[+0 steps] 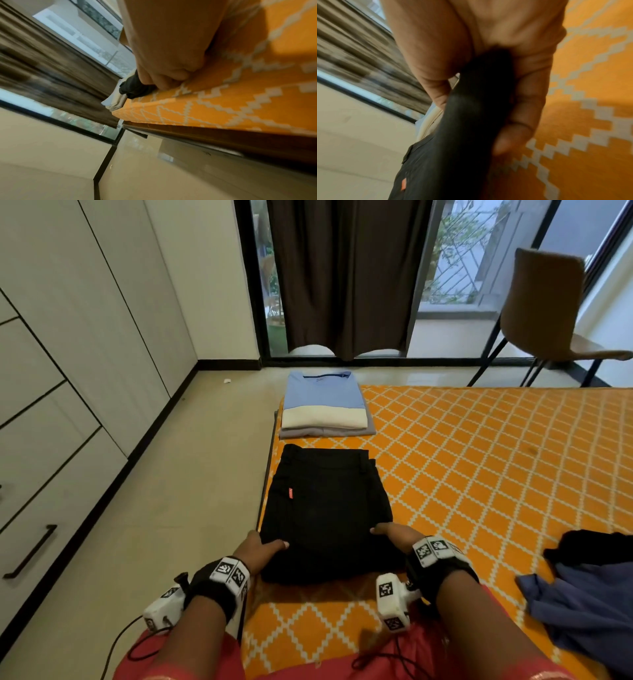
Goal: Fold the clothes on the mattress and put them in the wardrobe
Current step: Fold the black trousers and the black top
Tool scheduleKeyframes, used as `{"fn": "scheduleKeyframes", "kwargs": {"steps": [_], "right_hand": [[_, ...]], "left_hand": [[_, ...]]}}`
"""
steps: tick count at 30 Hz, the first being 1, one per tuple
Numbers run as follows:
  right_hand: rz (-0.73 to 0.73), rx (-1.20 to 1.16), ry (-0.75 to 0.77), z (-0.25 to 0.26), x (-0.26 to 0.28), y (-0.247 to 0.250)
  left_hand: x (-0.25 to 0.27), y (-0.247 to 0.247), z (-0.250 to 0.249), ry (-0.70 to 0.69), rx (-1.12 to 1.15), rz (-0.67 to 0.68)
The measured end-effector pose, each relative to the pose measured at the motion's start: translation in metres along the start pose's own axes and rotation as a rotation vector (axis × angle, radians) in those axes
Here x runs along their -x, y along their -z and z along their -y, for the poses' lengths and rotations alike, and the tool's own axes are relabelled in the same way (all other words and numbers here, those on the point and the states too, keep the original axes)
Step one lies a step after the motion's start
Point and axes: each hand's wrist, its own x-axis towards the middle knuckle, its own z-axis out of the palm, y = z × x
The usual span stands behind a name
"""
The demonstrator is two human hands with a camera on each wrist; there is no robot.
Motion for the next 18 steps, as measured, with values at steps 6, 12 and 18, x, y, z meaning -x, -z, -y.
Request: {"fn": "scheduleKeyframes", "kwargs": {"steps": [6, 12, 18], "right_hand": [[-0.027, 0.089, 0.180, 0.014, 0.040, 0.011], [-0.071, 0.022, 0.367, 0.022, 0.063, 0.057], [-0.155, 0.052, 0.493, 0.026, 0.067, 0.116]], "left_hand": [[0.037, 0.018, -0.043, -0.086, 0.267, -0.021], [0.071, 0.009, -0.093, -0.284, 0.331, -0.063], [0.077, -0.029, -0.157, -0.498, 0.257, 0.025]]}}
